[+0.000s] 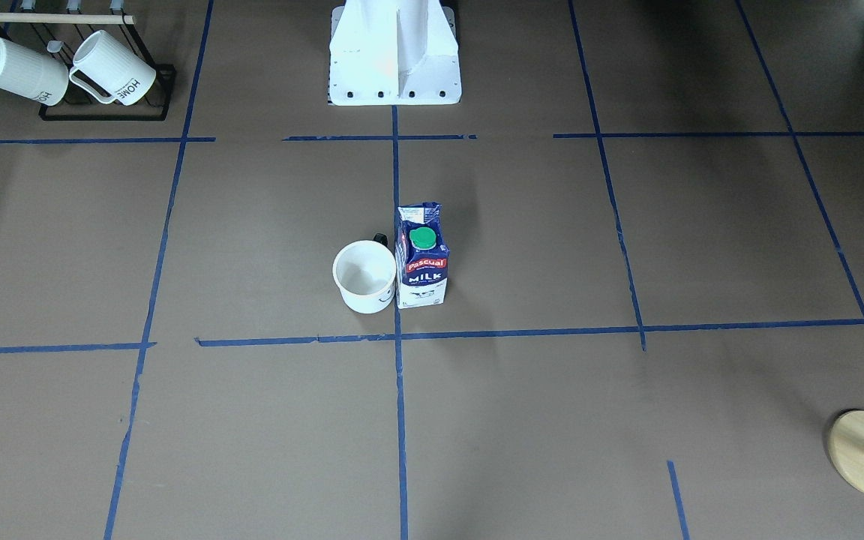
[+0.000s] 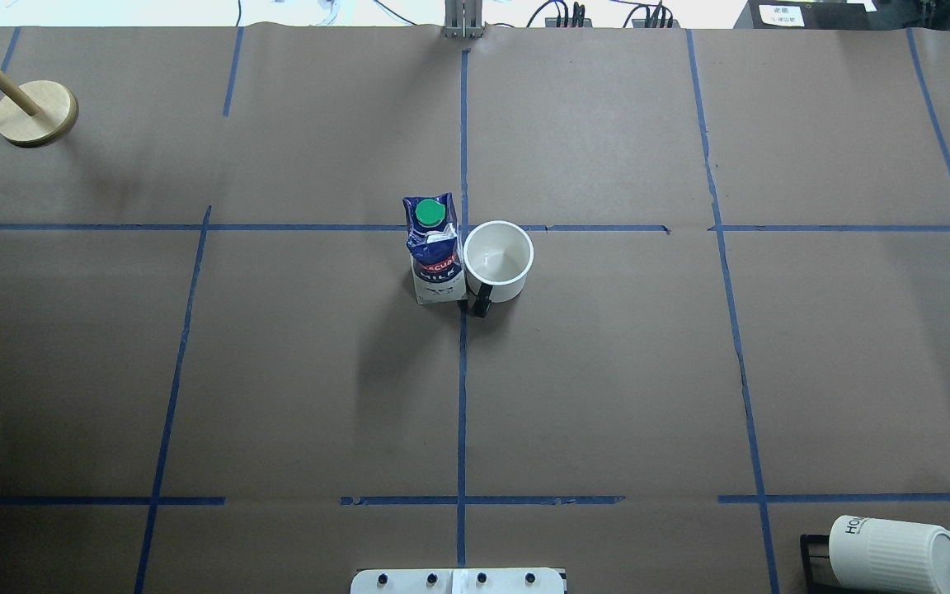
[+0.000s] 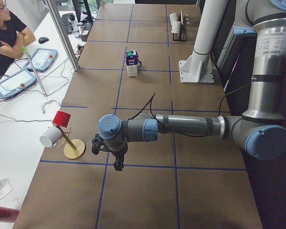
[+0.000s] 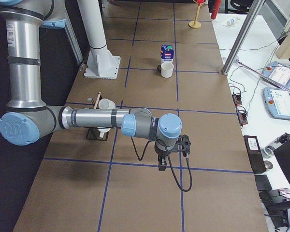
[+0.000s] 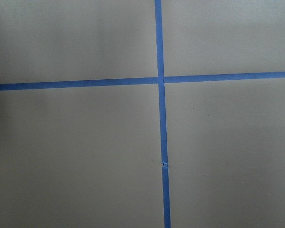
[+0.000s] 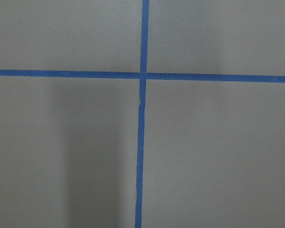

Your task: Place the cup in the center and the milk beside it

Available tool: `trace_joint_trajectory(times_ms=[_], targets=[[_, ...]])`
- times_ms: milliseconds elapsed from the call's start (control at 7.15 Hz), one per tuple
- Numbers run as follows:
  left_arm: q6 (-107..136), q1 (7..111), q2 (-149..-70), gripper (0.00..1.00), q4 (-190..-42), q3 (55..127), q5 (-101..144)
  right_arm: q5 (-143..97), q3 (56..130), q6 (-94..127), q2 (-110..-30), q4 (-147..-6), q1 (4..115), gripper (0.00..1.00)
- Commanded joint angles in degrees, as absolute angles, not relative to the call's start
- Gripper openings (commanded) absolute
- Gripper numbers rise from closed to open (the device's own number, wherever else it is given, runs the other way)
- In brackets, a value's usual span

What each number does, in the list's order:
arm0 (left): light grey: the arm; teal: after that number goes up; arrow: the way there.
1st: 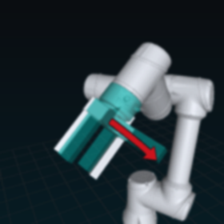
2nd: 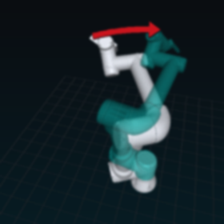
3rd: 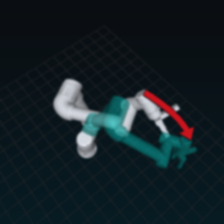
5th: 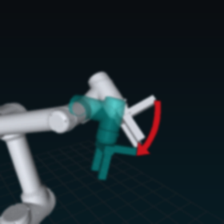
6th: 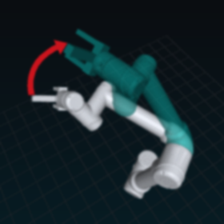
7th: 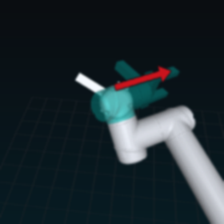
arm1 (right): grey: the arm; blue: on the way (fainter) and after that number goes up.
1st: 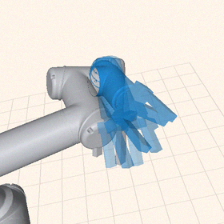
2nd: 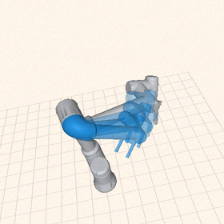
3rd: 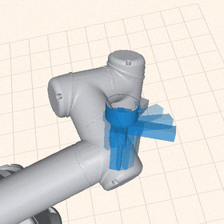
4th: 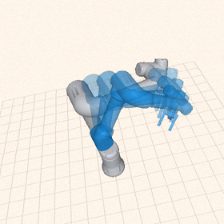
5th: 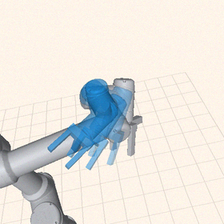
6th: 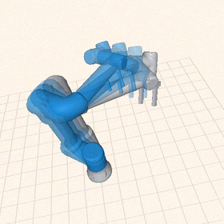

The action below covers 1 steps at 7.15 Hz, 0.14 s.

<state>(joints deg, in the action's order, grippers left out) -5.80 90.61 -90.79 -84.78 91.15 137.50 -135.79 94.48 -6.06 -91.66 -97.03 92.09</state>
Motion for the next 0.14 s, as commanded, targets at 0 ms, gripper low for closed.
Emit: trace_joint_trajectory(times_ms=[0], targets=[[-5.9,90.6,-90.8,1.00,-84.8,91.1,137.4,-135.8,94.5,-6.1,-91.5,-96.9,92.1,1.00]])
